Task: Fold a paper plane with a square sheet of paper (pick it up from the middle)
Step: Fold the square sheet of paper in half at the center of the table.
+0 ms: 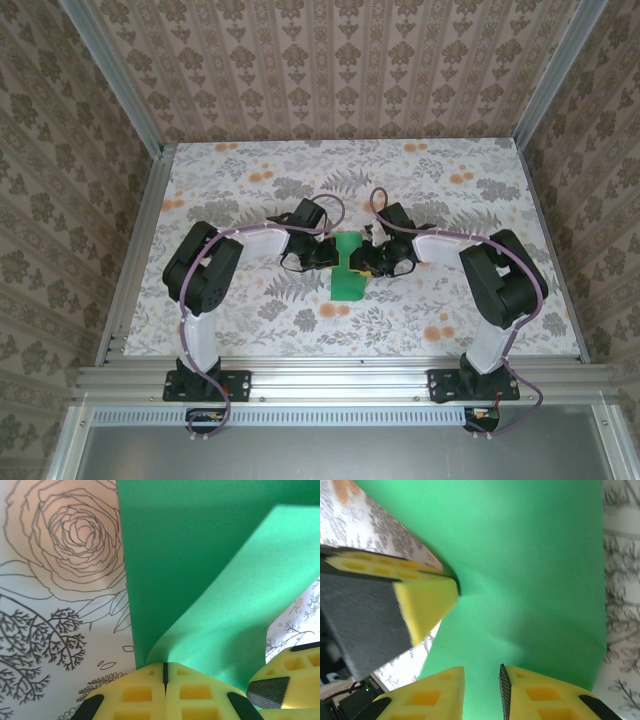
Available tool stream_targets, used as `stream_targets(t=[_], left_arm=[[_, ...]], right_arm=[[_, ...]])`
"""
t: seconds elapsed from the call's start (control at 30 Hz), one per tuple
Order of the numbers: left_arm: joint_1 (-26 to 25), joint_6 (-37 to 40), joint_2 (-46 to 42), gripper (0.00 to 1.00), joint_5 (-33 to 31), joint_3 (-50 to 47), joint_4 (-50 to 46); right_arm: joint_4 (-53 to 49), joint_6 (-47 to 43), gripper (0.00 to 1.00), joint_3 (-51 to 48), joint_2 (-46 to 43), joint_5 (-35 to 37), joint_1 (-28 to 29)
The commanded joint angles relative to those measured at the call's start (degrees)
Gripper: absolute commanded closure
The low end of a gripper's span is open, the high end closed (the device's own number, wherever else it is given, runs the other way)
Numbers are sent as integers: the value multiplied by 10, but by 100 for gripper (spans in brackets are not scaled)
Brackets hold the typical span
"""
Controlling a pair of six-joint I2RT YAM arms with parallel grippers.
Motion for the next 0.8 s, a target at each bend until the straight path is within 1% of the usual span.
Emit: stream_targets(t=[0.0, 0.07, 0.2, 0.33, 0.43, 0.5, 0.67, 0.77], left_arm=[[-4, 15, 27, 94, -18, -3, -34], [-3, 16, 27, 94, -19, -4, -36], [-4, 16, 25, 94, -19, -4, -37], [-4, 17, 24, 94, -18, -4, -38], [-4, 18, 26, 94, -16, -4, -38], [-4, 18, 26, 94, -15, -1, -38], [-4, 19, 27, 94, -15, 2, -39], [-4, 19, 27, 94, -14, 2, -40]], right_arm=[[0, 6, 72, -21, 16, -8, 2], [1, 3, 72, -33, 26, 9, 1], [0, -3, 72, -35, 38, 6, 0], [-15, -8, 72, -34, -6, 4, 0], [-7, -3, 72, -39, -38, -22, 1], [20, 11, 72, -51, -47, -47, 3], [71, 37, 72, -80, -28, -67, 6], [66, 36, 72, -89, -5, -48, 7]])
